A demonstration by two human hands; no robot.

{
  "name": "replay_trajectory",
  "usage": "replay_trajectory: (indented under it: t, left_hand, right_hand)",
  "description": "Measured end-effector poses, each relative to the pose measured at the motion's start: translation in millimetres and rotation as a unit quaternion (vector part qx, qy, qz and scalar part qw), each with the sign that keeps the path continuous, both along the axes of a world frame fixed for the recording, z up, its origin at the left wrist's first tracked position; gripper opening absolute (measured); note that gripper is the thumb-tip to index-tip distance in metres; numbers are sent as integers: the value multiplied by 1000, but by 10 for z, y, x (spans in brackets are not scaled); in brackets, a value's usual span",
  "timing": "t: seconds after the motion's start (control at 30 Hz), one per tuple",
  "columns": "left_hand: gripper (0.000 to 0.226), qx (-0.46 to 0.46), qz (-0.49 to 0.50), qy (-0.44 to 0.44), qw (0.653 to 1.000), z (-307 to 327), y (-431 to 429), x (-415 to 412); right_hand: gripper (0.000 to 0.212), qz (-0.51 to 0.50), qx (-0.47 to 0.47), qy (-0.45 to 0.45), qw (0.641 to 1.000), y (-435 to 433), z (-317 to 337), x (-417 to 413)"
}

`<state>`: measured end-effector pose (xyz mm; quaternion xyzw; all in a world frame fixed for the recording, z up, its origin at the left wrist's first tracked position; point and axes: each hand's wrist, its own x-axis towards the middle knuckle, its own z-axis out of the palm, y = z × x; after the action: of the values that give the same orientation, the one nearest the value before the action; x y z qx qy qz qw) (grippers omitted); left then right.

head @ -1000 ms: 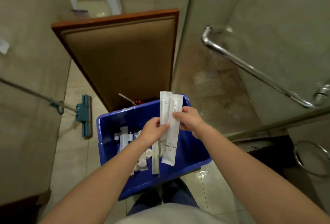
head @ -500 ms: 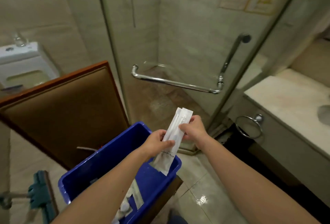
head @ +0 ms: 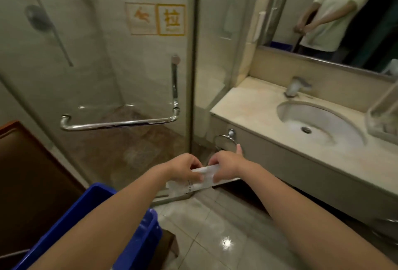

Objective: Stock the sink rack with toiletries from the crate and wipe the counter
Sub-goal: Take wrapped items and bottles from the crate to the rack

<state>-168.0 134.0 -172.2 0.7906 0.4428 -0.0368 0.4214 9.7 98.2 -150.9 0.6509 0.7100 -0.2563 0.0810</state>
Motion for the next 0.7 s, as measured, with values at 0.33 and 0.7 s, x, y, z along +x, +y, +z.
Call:
replay_trajectory:
  t: [0.33,0.7]
  left_hand:
    - [29,185,-143,76,969,204,-150,1806]
    - [53,342,-140,-1,929,208,-411,3418]
  right_hand:
    - [15,-63,-54,71,994,-505,-13,1670]
    - [6,-246,8,199,949,-1140,51,3224]
